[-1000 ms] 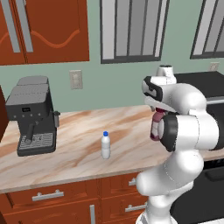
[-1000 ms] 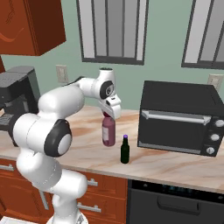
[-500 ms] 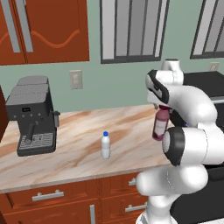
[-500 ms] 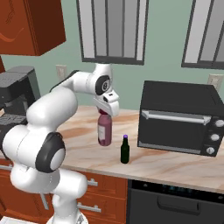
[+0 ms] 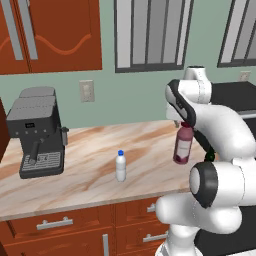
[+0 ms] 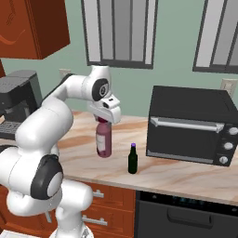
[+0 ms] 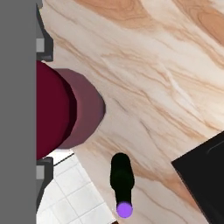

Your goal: Place the drinks on the dining counter in a tight cluster.

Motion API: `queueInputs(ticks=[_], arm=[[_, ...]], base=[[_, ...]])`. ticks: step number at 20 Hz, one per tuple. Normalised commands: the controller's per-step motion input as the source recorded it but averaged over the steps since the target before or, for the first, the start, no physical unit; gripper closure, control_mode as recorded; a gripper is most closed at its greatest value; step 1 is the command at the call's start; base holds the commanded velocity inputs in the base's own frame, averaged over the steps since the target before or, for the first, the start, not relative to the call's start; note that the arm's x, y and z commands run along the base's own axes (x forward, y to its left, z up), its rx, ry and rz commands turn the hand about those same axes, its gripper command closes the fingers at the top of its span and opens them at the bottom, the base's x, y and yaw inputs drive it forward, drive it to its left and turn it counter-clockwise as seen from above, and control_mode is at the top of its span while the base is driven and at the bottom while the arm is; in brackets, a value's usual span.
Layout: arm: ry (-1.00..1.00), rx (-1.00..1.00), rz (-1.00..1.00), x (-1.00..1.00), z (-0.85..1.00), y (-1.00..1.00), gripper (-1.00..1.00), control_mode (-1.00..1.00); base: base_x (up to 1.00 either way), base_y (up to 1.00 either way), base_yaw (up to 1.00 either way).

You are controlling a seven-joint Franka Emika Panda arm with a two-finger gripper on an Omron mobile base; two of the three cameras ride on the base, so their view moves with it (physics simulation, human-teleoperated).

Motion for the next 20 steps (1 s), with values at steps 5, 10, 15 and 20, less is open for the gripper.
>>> queueInputs(ticks=[5, 10, 15, 20], arm=[[0.0, 0.0, 0.13, -0.35, 0.1, 0.07, 1.0, -1.0], [0.0, 0.0, 0.09, -0.3, 0.06, 0.09, 1.0, -1.0], [0.0, 0.0, 0.01, -0.01, 0.0, 0.03, 1.0, -1.0], [0.0, 0.0, 0.0, 0.0, 0.0, 0.0, 1.0, -1.0]], base=[[0.0, 0.0, 0.0], [0.0, 0.0, 0.0], [0.0, 0.0, 0.0], [0.0, 0.0, 0.0]])
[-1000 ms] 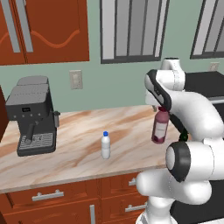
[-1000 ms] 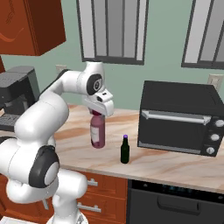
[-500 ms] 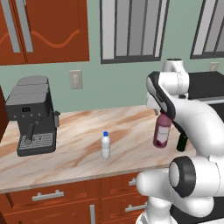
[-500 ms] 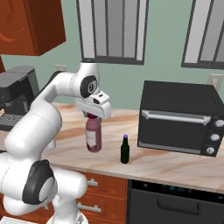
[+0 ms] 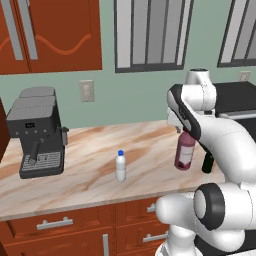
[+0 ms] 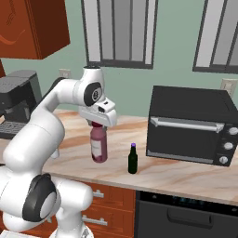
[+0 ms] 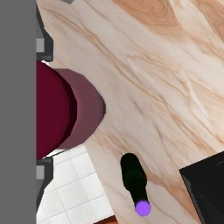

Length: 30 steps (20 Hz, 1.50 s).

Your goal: Place the drinks on the dining counter in a tight cluster.

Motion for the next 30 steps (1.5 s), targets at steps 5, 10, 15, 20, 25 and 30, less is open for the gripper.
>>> queueInputs(ticks=[5, 10, 15, 20, 25, 30], arm=[[0.0, 0.0, 0.0, 0.0, 0.0, 0.0, 1.0, -1.0], [0.0, 0.0, 0.0, 0.0, 0.0, 0.0, 1.0, 1.0], [0.0, 0.0, 0.0, 0.0, 0.0, 0.0, 1.0, 1.0], [0.0, 0.0, 0.0, 0.0, 0.0, 0.0, 1.0, 1.0], [0.0, 0.0, 0.0, 0.0, 0.0, 0.0, 1.0, 1.0], [0.0, 0.0, 0.0, 0.0, 0.0, 0.0, 1.0, 1.0]], base=[[0.0, 0.0, 0.0], [-0.1, 0.02, 0.01], [-0.45, 0.1, 0.04], [-0.53, 0.1, 0.09], [-0.42, 0.09, 0.46], [-0.09, 0.0, 0.98]])
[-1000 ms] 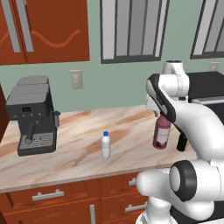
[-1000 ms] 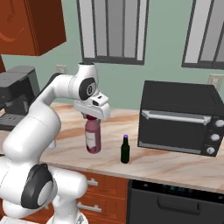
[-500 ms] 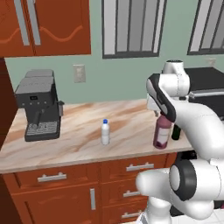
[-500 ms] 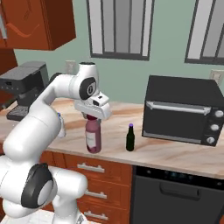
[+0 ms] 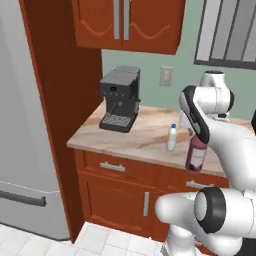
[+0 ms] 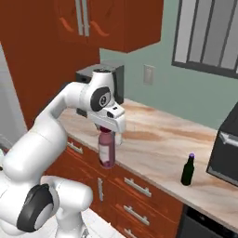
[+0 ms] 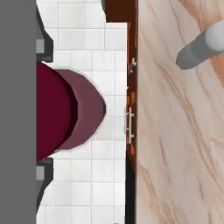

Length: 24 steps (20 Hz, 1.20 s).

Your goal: Place the drinks on the dining counter in a tight cluster.

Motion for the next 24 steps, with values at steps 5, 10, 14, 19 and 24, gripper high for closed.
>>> queueInputs(ticks=[5, 10, 14, 19, 24], arm=[[0.0, 0.0, 0.0, 0.0, 0.0, 0.0, 1.0, 1.0], [0.0, 0.0, 0.0, 0.0, 0.0, 0.0, 1.0, 1.0], [0.0, 0.0, 0.0, 0.0, 0.0, 0.0, 1.0, 1.0], [0.0, 0.0, 0.0, 0.0, 0.0, 0.0, 1.0, 1.0], [0.0, 0.0, 0.0, 0.0, 0.0, 0.0, 1.0, 1.0]], base=[[-0.02, 0.0, 1.0], [-0.03, 0.0, 1.0], [-0.03, 0.0, 1.0], [-0.02, 0.0, 1.0], [-0.01, 0.0, 1.0]])
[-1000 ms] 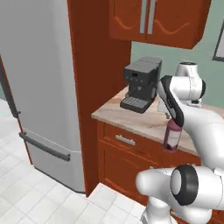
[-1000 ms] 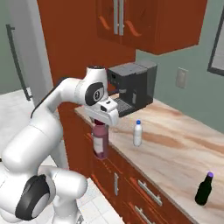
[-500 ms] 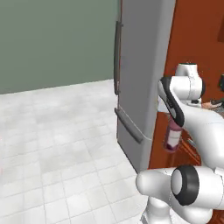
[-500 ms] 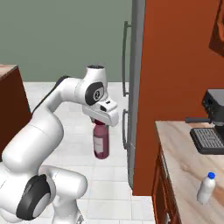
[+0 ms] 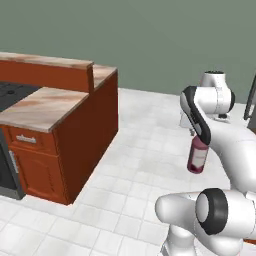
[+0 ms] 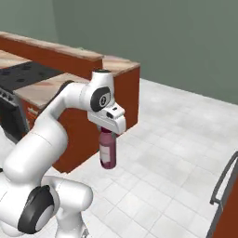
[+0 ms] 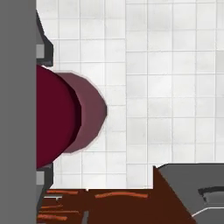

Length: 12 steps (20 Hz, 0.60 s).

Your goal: Place the drinks on the dining counter in a tight cluster.

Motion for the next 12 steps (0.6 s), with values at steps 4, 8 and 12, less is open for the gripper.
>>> queueInputs(ticks=[4, 8, 12], arm=[[0.0, 0.0, 0.0, 0.0, 0.0, 0.0, 1.0, 1.0], [0.0, 0.0, 0.0, 0.0, 0.0, 0.0, 1.0, 1.0], [0.0, 0.0, 0.0, 0.0, 0.0, 0.0, 1.0, 1.0]], base=[[0.04, 0.0, 0.97], [0.22, -0.04, 0.78], [0.59, -0.22, 0.34]])
